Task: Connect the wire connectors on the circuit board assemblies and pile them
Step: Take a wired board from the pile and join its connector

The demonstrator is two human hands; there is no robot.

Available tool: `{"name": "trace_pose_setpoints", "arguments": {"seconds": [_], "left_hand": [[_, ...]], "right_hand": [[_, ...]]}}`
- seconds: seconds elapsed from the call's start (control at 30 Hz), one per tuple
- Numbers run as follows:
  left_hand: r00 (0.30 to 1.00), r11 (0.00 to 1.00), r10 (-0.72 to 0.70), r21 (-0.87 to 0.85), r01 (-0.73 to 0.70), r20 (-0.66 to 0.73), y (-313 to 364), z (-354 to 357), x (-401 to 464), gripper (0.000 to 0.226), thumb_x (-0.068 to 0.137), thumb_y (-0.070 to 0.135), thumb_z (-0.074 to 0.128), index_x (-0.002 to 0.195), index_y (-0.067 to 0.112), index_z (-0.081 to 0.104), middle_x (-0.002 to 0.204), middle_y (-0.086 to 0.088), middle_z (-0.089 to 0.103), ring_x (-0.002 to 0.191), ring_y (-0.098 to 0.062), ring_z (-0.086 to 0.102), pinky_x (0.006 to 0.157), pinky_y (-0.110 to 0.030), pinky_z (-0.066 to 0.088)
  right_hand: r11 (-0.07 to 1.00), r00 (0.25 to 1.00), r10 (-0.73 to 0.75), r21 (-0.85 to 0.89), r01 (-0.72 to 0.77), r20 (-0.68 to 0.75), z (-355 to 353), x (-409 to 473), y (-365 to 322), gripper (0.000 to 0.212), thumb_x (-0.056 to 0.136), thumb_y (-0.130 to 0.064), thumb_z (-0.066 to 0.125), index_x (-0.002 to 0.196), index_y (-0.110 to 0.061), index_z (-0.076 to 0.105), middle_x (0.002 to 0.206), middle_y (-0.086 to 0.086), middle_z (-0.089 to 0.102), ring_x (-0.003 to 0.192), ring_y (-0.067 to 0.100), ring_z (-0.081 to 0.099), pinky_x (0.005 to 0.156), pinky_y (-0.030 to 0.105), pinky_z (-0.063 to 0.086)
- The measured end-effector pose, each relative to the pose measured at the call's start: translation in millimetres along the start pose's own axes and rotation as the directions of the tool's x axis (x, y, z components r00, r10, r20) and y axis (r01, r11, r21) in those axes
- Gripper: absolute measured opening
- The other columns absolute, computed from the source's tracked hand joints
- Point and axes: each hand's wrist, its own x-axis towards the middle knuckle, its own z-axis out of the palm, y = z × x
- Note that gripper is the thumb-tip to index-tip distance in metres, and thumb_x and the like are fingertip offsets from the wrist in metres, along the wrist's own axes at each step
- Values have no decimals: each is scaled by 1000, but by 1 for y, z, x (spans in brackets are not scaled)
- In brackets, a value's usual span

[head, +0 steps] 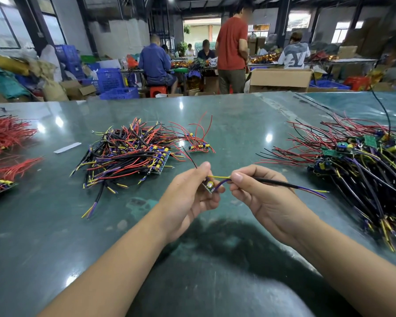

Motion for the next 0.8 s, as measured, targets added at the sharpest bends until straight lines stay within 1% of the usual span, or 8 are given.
{"name": "trace_pose_setpoints", "arguments": {"seconds": [0.07,0.13,0.2,0.37,0.47,0.63,0.73,0.8], "left_hand": [[999,1000,21,-20,-20,37,0,-1,-1,22,77,36,59,82,15,54,72,-5,69,53,-10,59,54,-20,52],[998,998,45,-56,-42,49,-1,-2,-1,24,71,28,63,87,14,52,79,-7,72,56,-10,63,57,-21,55],[997,996,55,-78,-50,60,-2,-2,-1,24,68,21,67,87,13,54,84,-11,72,61,-13,65,61,-23,56],[997,992,70,-109,-67,27,-3,-2,0,26,67,14,66,90,11,54,84,-12,73,62,-16,67,62,-24,57],[997,995,71,-65,-70,23,-4,-4,0,30,68,13,67,95,9,58,80,-7,72,63,-15,68,64,-24,57],[996,998,67,-20,-66,66,-5,-6,0,23,70,14,67,93,11,70,88,-7,73,73,-15,69,69,-24,56],[995,998,55,1,-55,84,-6,-5,0,28,72,14,65,99,11,69,97,-8,73,82,-19,71,72,-27,56],[995,999,47,-9,-47,88,-7,-5,0,31,73,13,64,104,10,66,96,-9,73,82,-21,72,72,-27,57]], "right_hand": [[999,998,-6,45,9,-62,-3,2,0,6,68,-7,67,65,-10,70,64,4,66,60,9,64,61,15,53],[996,993,2,88,9,-117,-5,4,0,2,67,-7,67,68,-7,68,66,5,65,60,9,64,61,16,53],[994,988,13,105,3,-151,-6,5,1,6,67,-7,68,71,-5,66,66,5,65,59,9,63,61,15,53],[989,988,71,142,-51,-140,-7,6,-1,12,72,-9,65,82,-3,64,67,4,65,61,9,64,63,16,54],[990,990,89,115,-76,-107,-6,6,0,12,70,-8,65,81,-3,64,71,6,68,65,10,66,65,17,55],[1000,991,-29,-10,28,-127,-6,7,4,4,66,-10,69,66,-13,71,68,3,68,65,10,66,65,17,53],[989,985,-123,-103,111,-122,-7,8,6,3,67,-18,70,67,-19,73,68,2,70,67,11,67,67,18,53],[986,982,-138,-107,125,-127,-8,8,6,3,69,-19,70,68,-18,73,69,5,71,67,12,68,67,18,53]]}}
